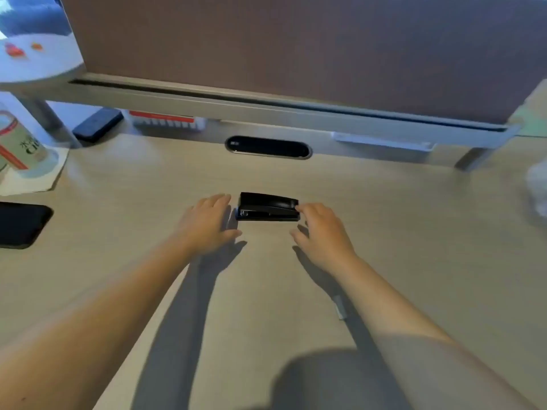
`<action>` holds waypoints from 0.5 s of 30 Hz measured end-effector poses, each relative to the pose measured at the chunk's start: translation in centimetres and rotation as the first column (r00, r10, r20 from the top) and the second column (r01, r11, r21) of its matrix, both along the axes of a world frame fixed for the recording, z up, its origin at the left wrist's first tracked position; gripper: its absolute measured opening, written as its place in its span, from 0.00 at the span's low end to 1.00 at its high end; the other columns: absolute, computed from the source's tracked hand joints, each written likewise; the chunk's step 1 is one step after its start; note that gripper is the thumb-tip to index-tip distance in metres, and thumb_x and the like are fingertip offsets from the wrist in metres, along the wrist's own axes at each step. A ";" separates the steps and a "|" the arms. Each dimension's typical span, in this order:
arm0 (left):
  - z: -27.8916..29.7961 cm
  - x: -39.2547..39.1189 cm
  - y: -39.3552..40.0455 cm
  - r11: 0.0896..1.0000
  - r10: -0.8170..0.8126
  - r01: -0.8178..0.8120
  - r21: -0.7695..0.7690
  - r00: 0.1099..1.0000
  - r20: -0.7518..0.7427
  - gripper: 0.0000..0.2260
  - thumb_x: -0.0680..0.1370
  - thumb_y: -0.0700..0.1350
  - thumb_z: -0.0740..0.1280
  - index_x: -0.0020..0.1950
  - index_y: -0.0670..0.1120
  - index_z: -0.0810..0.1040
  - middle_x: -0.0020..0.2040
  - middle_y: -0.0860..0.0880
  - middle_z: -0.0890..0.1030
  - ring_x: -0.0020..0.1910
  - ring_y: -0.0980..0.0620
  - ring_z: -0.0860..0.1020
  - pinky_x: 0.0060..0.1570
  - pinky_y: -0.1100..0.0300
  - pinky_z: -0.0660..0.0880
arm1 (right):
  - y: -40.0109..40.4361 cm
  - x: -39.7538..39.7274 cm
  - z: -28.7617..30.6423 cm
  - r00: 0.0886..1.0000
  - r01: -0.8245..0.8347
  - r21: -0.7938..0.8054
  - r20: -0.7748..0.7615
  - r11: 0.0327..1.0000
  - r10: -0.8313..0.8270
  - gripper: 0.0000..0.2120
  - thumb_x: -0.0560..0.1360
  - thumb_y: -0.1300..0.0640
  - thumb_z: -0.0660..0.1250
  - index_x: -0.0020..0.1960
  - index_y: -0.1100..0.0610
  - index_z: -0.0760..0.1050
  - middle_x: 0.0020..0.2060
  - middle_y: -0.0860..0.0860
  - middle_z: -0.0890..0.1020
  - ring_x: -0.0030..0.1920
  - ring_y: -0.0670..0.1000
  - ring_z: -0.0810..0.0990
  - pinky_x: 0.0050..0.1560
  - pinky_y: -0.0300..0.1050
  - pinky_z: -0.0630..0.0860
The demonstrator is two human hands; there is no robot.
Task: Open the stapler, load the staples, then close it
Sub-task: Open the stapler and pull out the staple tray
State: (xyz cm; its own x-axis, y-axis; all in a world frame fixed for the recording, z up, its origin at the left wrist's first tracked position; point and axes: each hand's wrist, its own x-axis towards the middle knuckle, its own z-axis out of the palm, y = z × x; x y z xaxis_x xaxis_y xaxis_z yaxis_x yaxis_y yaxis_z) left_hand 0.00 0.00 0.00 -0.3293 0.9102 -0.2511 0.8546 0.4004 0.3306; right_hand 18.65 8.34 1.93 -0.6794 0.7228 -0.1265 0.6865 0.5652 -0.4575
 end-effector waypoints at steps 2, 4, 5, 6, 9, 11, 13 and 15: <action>-1.0 -1.4 0.8 0.998 0.034 -0.036 0.047 0.998 0.058 0.34 0.71 0.54 0.65 0.71 0.44 0.54 0.74 0.44 0.60 0.72 0.44 0.58 0.70 0.50 0.59 | 0.7 -2.1 -0.8 0.998 0.013 0.036 -0.061 0.999 -0.011 0.21 0.73 0.56 0.62 0.64 0.58 0.63 0.61 0.57 0.72 0.61 0.57 0.68 0.62 0.49 0.64; -1.9 -2.4 1.5 0.994 0.063 -0.073 0.081 0.991 0.117 0.34 0.70 0.54 0.67 0.70 0.45 0.57 0.73 0.44 0.62 0.71 0.45 0.59 0.69 0.50 0.60 | 1.1 -4.1 -1.4 0.997 0.008 0.063 -0.080 0.998 -0.003 0.22 0.73 0.56 0.63 0.65 0.58 0.63 0.62 0.57 0.71 0.63 0.57 0.67 0.63 0.49 0.63; -2.6 -2.8 1.9 0.991 0.073 -0.087 0.101 0.988 0.139 0.34 0.69 0.54 0.68 0.70 0.45 0.59 0.72 0.44 0.63 0.71 0.45 0.60 0.69 0.50 0.60 | 1.3 -5.0 -1.8 0.997 0.005 0.066 -0.079 0.998 0.000 0.23 0.73 0.55 0.63 0.65 0.57 0.62 0.64 0.56 0.71 0.64 0.57 0.66 0.65 0.49 0.61; -3.2 -3.1 2.2 0.988 0.078 -0.097 0.117 0.984 0.158 0.34 0.68 0.54 0.69 0.69 0.46 0.61 0.72 0.43 0.64 0.71 0.45 0.60 0.69 0.51 0.60 | 1.6 -5.7 -2.3 0.997 0.000 0.066 -0.077 0.998 0.005 0.24 0.72 0.55 0.64 0.66 0.57 0.62 0.65 0.56 0.70 0.65 0.57 0.65 0.66 0.49 0.60; -4.1 -3.2 3.1 0.976 0.061 -0.101 0.193 0.978 0.201 0.31 0.65 0.52 0.72 0.66 0.49 0.68 0.69 0.43 0.68 0.70 0.45 0.61 0.68 0.51 0.59 | 2.0 -7.5 -3.2 0.996 -0.005 0.037 -0.088 0.999 0.008 0.26 0.72 0.53 0.65 0.67 0.55 0.60 0.66 0.55 0.70 0.66 0.57 0.64 0.68 0.50 0.58; -4.7 -3.0 3.4 0.967 0.049 -0.103 0.234 0.973 0.225 0.26 0.64 0.51 0.73 0.62 0.49 0.73 0.68 0.43 0.69 0.69 0.45 0.62 0.67 0.53 0.59 | 2.0 -8.3 -3.8 0.996 0.007 0.024 -0.085 1.000 -0.005 0.25 0.72 0.52 0.65 0.66 0.53 0.62 0.64 0.55 0.72 0.65 0.57 0.65 0.67 0.51 0.58; -5.1 -2.9 3.4 0.955 0.036 -0.098 0.280 0.975 0.220 0.22 0.64 0.49 0.73 0.57 0.48 0.77 0.66 0.42 0.72 0.68 0.45 0.64 0.66 0.53 0.59 | 2.1 -8.7 -4.1 0.994 0.025 0.020 -0.106 0.999 -0.023 0.21 0.72 0.53 0.65 0.64 0.52 0.66 0.60 0.54 0.74 0.62 0.56 0.67 0.64 0.50 0.57; -5.5 -3.0 3.5 0.936 0.045 -0.120 0.331 0.973 0.228 0.19 0.64 0.48 0.73 0.53 0.47 0.80 0.64 0.42 0.74 0.67 0.44 0.67 0.65 0.51 0.61 | 2.1 -8.8 -4.2 0.985 0.046 -0.003 -0.167 0.999 -0.045 0.16 0.71 0.54 0.66 0.59 0.52 0.71 0.56 0.54 0.76 0.60 0.56 0.68 0.61 0.48 0.56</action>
